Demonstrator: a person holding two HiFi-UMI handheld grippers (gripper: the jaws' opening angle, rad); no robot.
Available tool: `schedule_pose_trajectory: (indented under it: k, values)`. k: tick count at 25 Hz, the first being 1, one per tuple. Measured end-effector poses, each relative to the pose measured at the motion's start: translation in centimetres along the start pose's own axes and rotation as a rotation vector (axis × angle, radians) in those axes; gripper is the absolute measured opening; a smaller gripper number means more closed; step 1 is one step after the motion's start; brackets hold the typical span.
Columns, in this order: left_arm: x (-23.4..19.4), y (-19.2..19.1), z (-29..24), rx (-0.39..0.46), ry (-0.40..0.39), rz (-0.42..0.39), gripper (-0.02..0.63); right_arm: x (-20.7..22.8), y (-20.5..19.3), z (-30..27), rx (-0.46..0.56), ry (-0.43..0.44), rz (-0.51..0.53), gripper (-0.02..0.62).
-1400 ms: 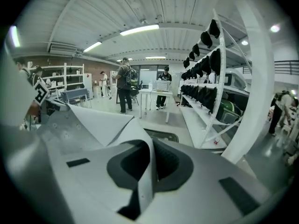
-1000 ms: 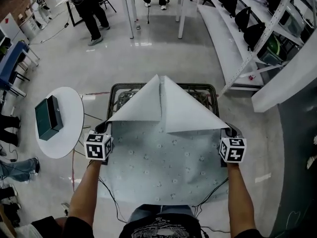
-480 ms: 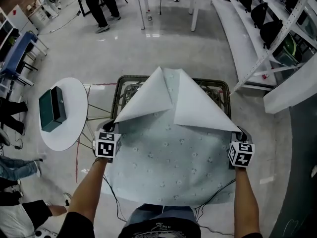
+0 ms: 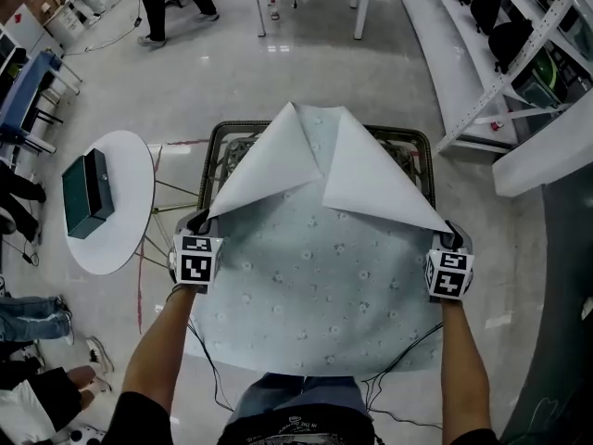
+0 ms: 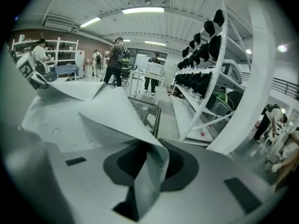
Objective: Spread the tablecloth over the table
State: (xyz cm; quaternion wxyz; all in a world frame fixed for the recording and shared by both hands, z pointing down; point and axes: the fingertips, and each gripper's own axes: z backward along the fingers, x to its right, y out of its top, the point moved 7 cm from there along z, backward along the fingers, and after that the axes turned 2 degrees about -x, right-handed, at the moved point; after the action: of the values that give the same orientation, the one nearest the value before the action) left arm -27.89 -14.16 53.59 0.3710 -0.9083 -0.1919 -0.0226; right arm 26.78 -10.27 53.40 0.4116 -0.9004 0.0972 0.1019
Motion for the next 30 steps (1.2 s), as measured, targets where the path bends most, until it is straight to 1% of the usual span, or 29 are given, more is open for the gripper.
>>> schedule_pose_trajectory:
  k: [3, 4, 5, 6, 7, 9, 12, 15, 18, 21, 24, 30]
  values:
    - [0.3, 0.0, 0.0, -0.001, -0.011, 0.005, 0.069, -0.3, -0.2, 0.0, -0.029, -0.007, 0.029, 0.084]
    - [0.4, 0.1, 0.0, -0.002, -0.023, 0.009, 0.106, -0.4, -0.2, 0.1, -0.032, -0.004, 0.035, 0.107]
    - [0.4, 0.1, -0.1, -0.002, -0.036, 0.014, 0.169, -0.4, -0.1, 0.2, -0.03, 0.0, 0.037, 0.139]
    - [0.5, 0.1, -0.2, 0.0, -0.049, 0.022, 0.209, -0.5, 0.1, 0.3, -0.026, 0.002, 0.037, 0.178]
    - [0.7, 0.1, -0.3, 0.002, -0.058, 0.03, 0.226, -0.6, 0.3, 0.4, -0.022, 0.003, 0.037, 0.204]
    - [1.0, 0.2, -0.2, 0.005, -0.074, 0.04, 0.261, -0.8, 0.6, 0.6, -0.019, 0.006, 0.043, 0.211]
    - [1.2, 0.5, -0.1, 0.022, -0.091, 0.035, 0.305, -1.4, 0.8, 1.0, -0.02, 0.024, 0.07, 0.261]
    - [1.6, 1.2, 0.3, 0.051, -0.101, 0.036, 0.337, -2.2, 1.3, 1.4, -0.014, 0.029, 0.108, 0.287]
    - [2.4, 2.1, 0.8, 0.078, -0.116, 0.021, 0.351, -3.5, 2.0, 2.0, -0.007, 0.053, 0.166, 0.301]
    - [3.5, 3.0, 1.4, 0.105, -0.136, 0.006, 0.351, -4.6, 2.9, 2.4, 0.004, 0.068, 0.26, 0.311]
    - [4.9, 4.1, 1.8, 0.137, -0.169, 0.001, 0.351, -6.1, 3.3, 2.3, 0.006, 0.095, 0.372, 0.311]
    - [9.0, 6.2, 2.0, 0.2, -0.26, -0.003, 0.351, -9.3, 3.3, 1.4, 0.002, 0.151, 0.605, 0.311]
